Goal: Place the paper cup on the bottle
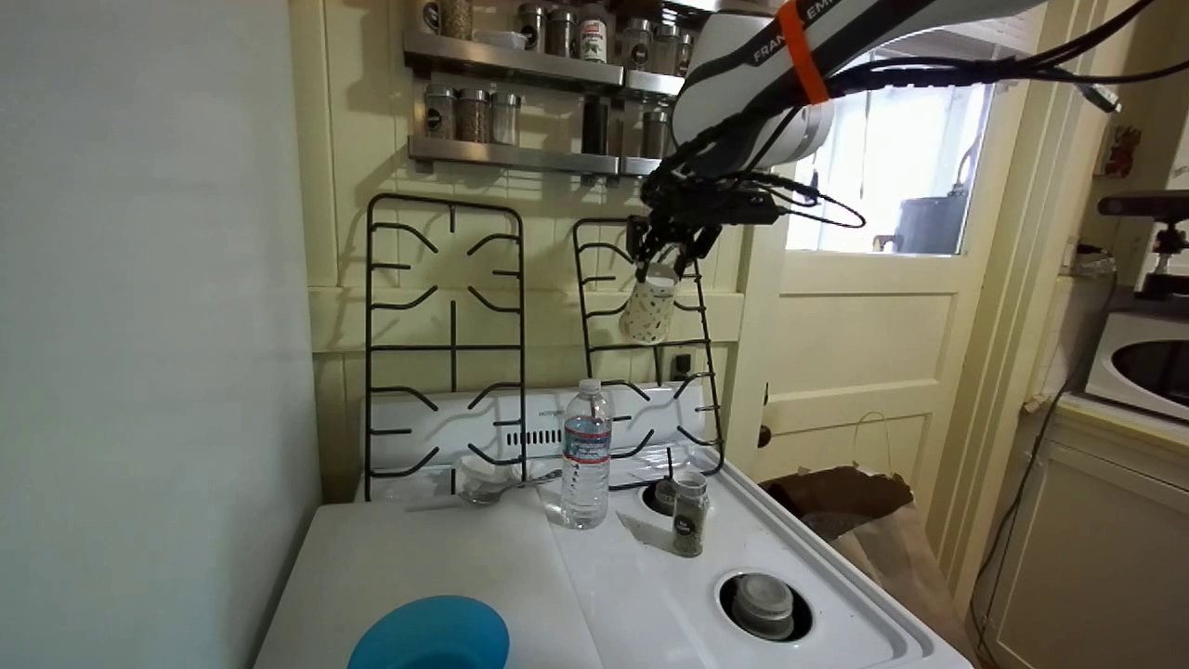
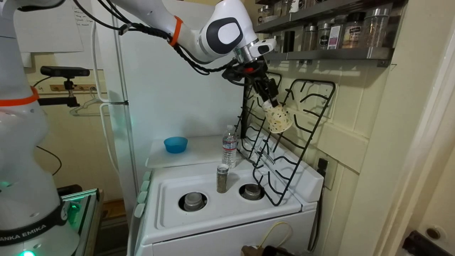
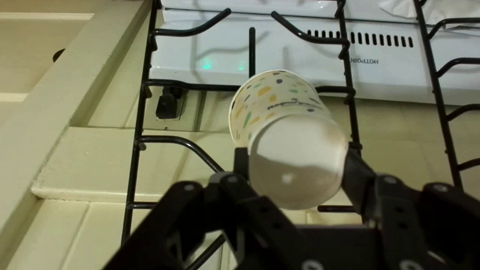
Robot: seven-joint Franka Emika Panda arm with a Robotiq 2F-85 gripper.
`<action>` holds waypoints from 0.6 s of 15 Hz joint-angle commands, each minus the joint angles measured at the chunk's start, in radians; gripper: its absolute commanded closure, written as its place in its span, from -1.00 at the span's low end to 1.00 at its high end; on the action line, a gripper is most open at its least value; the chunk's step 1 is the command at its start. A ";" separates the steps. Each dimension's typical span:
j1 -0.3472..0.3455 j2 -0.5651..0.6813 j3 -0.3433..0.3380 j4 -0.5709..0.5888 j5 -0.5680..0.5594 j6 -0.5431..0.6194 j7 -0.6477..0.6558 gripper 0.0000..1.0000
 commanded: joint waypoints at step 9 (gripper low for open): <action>0.032 -0.204 0.043 -0.055 -0.020 -0.172 0.034 0.27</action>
